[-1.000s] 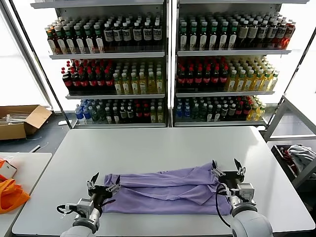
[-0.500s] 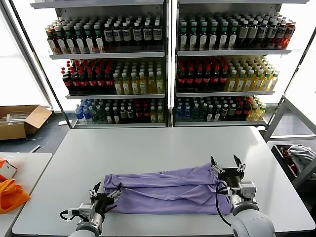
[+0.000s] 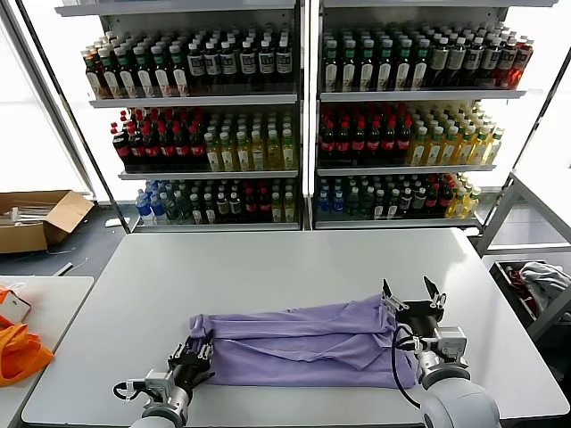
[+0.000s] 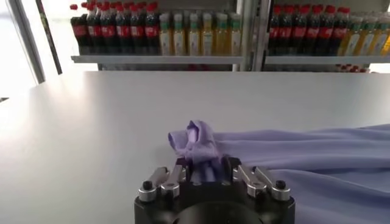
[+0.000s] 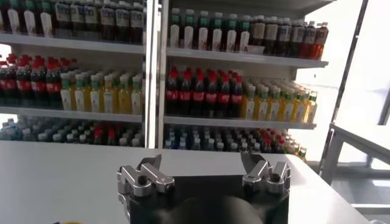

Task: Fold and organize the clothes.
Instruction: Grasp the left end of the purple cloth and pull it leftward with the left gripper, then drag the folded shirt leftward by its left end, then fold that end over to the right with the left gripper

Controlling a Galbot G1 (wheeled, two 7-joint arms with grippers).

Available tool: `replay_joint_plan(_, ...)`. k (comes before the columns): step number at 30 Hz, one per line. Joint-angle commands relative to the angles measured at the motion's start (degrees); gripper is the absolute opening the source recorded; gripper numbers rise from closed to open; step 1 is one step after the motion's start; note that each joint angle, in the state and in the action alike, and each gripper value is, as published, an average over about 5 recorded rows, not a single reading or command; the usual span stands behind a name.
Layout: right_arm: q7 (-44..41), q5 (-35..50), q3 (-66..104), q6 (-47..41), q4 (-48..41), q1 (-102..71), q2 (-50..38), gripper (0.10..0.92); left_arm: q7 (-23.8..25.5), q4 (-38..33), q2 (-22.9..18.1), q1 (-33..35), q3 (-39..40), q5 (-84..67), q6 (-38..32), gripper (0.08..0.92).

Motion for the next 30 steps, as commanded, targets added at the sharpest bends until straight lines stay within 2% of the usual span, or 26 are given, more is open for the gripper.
replay_joint_plan(1, 0.0, 0.1, 0.0, 0.0, -0.1, 0.2, 0.0, 0.823, 0.2, 1.0, -0.1, 0.1, -0.4, -0.6, 0.1, 0.316)
replay_joint_plan(7, 0.0, 0.3, -0.1, 0.1, -0.4, 0.8, 0.0, 0.823, 0.4, 1.1, 1.5, -1.2, -3.4, -0.9, -1.4, 0.151)
replay_joint_plan(10, 0.1, 0.6, 0.2, 0.2, -0.5, 0.9, -0.3, 0.823, 0.3, 0.0, 3.7, -2.6, -7.5, -1.4, -1.5, 0.112)
replay_joint_plan(15, 0.2, 0.9, 0.3, 0.2, -0.5, 1.1, -0.8, 0.823, 0.5, -2.2, 9.8, -5.2, -17.9, -2.9, -1.1, 0.11)
replay_joint_plan(19, 0.1, 1.2, -0.1, -0.1, -0.8, 2.2, -0.9, 0.823, 1.1, -1.4, 18.1, -6.7, -25.3, -3.2, -0.9, 0.11)
replay_joint_plan(23, 0.2, 1.5, -0.8, -0.4, -1.7, 4.0, -1.0, 0.823, 1.7, 0.4, 26.0, -6.5, -29.4, -3.8, -1.0, 0.11)
replay_joint_plan(26, 0.3, 1.5, -1.5, -0.9, -2.4, 5.3, -1.1, 0.823, 2.0, 0.9, 28.6, -6.2, -30.5, -4.2, -1.0, 0.11)
replay_joint_plan(30, 0.5, 1.4, -1.8, -1.6, -2.6, 5.8, -1.1, 0.823, 2.3, 0.0, 28.6, -6.0, -30.5, -4.3, -1.0, 0.11)
